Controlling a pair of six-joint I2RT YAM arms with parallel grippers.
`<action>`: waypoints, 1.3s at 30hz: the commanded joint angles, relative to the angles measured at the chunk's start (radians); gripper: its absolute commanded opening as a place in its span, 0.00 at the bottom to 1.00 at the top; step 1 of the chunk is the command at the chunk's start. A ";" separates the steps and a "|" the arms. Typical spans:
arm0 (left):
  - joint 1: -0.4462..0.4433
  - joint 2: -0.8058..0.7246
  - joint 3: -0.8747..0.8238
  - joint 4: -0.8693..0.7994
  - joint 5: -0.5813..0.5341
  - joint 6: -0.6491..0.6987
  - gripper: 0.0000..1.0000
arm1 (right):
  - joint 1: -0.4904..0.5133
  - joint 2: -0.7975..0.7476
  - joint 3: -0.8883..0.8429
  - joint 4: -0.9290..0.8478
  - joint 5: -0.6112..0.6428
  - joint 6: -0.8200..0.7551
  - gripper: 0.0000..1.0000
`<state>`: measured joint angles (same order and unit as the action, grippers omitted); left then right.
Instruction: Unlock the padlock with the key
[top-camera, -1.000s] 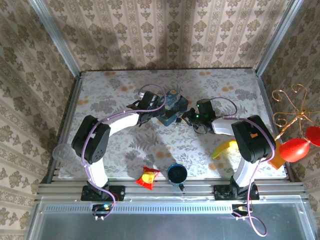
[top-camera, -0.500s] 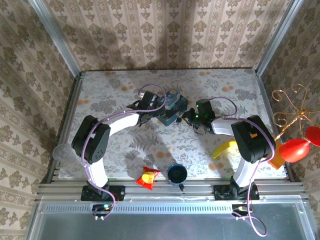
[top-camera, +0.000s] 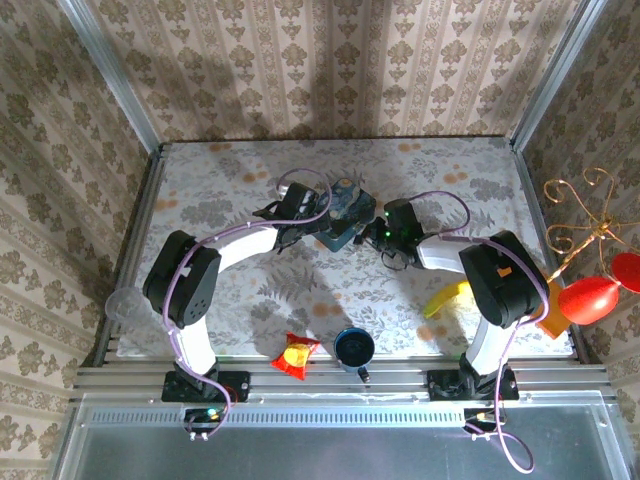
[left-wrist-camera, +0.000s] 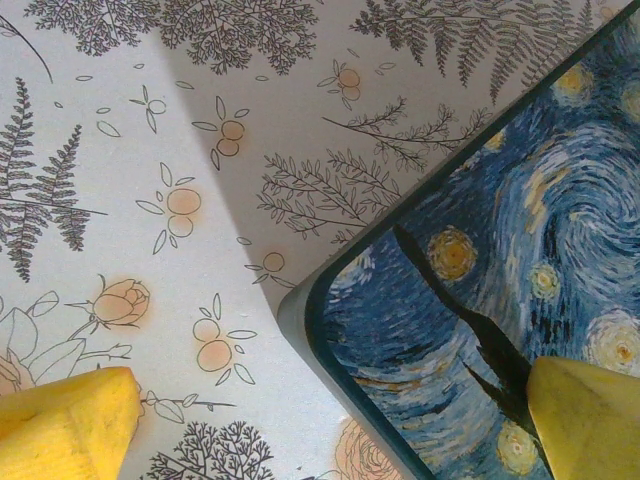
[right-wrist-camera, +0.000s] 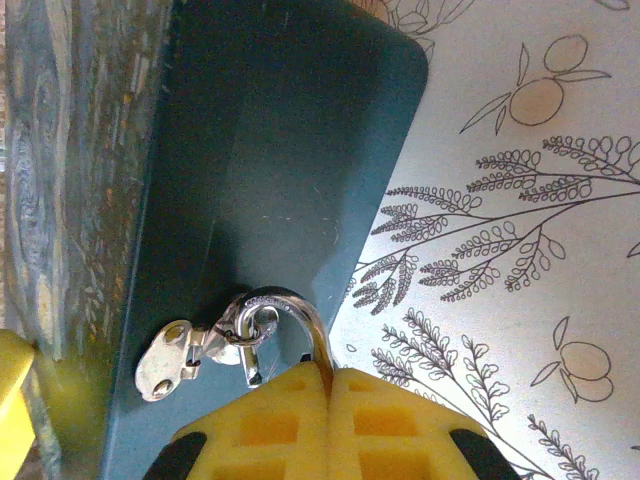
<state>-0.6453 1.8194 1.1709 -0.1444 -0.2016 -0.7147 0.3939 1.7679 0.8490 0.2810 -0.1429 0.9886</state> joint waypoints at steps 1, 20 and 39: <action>0.007 0.012 -0.055 -0.165 0.010 0.035 1.00 | 0.021 -0.037 0.017 -0.029 0.150 -0.067 0.00; 0.007 0.008 -0.058 -0.167 0.024 0.040 1.00 | 0.029 -0.009 -0.029 0.126 0.255 0.042 0.00; 0.006 0.012 -0.065 -0.168 0.028 0.044 1.00 | 0.034 0.029 0.013 0.156 0.233 0.084 0.00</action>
<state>-0.6453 1.8107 1.1576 -0.1410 -0.1642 -0.7143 0.4290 1.8069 0.8345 0.4152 0.0483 1.0595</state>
